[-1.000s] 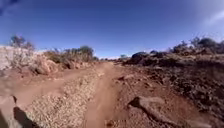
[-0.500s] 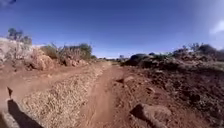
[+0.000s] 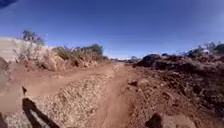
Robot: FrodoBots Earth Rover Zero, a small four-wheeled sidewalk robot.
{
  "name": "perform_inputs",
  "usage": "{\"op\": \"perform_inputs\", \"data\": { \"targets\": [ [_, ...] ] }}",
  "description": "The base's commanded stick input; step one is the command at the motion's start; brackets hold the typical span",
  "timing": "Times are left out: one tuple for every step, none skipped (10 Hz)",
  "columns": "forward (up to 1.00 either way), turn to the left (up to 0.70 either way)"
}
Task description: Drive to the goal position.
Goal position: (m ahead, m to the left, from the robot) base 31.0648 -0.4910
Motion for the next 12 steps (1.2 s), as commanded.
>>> {"op": "perform_inputs", "data": {
  "targets": [
    [0.5,0.0],
    [0.5,0.0],
    [0.5,0.0],
    [0.5,0.0],
    [0.5,0.0],
    [0.5,0.0],
    [0.5,0.0],
    [0.5,0.0],
    [0.5,0.0],
    [0.5,0.0],
    [0.5,0.0],
    [0.5,0.0]
  ]
}}
